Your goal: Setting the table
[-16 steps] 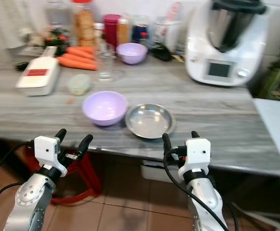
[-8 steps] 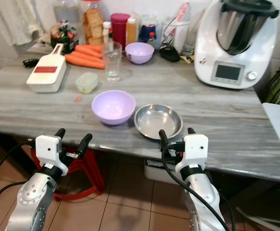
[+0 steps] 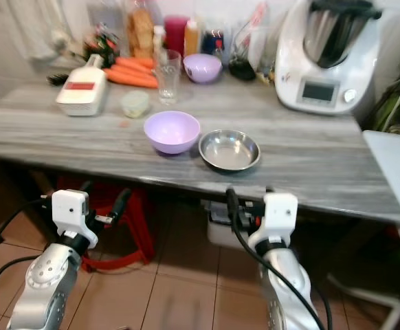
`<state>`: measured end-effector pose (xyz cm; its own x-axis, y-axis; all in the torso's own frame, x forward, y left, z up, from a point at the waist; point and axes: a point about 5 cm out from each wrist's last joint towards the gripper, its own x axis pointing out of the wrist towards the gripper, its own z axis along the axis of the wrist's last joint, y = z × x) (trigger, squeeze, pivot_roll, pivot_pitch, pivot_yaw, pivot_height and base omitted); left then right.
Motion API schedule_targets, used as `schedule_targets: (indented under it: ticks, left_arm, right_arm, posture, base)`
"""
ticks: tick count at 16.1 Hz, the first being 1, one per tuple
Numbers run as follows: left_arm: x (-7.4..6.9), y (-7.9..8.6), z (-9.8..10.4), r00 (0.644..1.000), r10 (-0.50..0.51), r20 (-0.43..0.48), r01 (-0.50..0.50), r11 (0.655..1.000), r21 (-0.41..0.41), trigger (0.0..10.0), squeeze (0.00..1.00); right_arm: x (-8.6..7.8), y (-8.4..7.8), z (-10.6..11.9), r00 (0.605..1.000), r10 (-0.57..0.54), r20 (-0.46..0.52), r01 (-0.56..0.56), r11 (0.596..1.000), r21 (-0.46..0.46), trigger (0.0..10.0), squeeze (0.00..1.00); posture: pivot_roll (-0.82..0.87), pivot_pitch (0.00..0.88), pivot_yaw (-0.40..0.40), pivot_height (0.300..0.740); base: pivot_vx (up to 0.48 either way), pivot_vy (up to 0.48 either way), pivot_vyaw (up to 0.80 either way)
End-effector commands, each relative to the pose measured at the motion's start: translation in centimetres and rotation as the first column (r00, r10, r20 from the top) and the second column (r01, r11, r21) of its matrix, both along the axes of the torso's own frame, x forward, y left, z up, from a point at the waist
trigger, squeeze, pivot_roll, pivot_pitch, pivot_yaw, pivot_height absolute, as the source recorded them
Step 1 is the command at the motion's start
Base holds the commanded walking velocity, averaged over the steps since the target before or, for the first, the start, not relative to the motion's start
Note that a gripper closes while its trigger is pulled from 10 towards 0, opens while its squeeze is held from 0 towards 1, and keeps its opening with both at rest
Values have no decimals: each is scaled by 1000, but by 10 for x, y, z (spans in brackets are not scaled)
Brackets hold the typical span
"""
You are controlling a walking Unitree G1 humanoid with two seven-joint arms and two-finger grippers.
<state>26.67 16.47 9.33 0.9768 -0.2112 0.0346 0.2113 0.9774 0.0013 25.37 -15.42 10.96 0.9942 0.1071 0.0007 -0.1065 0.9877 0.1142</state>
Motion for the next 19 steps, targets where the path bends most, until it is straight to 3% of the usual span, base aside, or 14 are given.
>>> schedule_targets:
  ticks: [1, 5, 6, 10, 12, 14, 18, 19]
  left_arm:
    - [-2, -1, -5, 1000, 3, -23, -3, 1000, 4, 10000, 0]
    - [-1, -1, -5, 1000, 1, -23, -1, 1000, 7, 10000, 0]
    - [-1, -1, -5, 1000, -1, -23, 1, 1000, 8, 10000, 0]
    - [-1, -1, -5, 1000, -3, -24, 3, 1000, 7, 10000, 0]
    - [0, -1, -5, 1000, -8, -20, 8, 1000, 4, 10000, 0]
    - [1, -1, -4, 1000, -27, -14, 27, 1000, 1, 10000, 0]
    - [1, -4, 0, 998, -61, 12, 61, 998, 13, 10000, 0]
    - [1, -4, 0, 998, -61, 11, 61, 998, 10, 10000, 0]
  right_arm:
    - [0, -5, -3, 1000, -19, -22, 19, 1000, 10, 10000, 0]
    - [2, -8, -4, 998, -59, -27, 59, 998, -1, 10000, 0]
    - [3, -9, -3, 999, -39, -2, 39, 997, -61, 10000, 0]
    - [3, -11, -3, 999, -47, 1, 47, 998, -47, 10000, 0]
    - [4, -11, -7, 999, -36, -31, 33, 994, -103, 10000, 0]
    - [2, -8, -9, 999, -10, -43, 9, 1000, -5, 10000, 0]
    - [4, -6, -15, 997, -32, -70, 26, 996, -82, 10000, 0]
    - [5, -3, -14, 999, 11, -51, -14, 998, -54, 10000, 0]
  posture:
    - [0, 0, -22, 740]
    - [1, 0, -20, 740]
    - [1, 0, -23, 740]
    - [2, 0, -25, 740]
    - [4, 0, -24, 740]
    - [7, 0, -24, 740]
    - [9, 0, -25, 740]
    - [9, 0, -25, 740]
  base:
    - [-398, 0, 0]
    - [-396, 0, 0]
    - [-382, 0, 0]
    - [-355, 0, 0]
    - [-336, 0, 0]
    - [0, 0, 0]
    - [0, 0, 0]
    - [0, 0, 0]
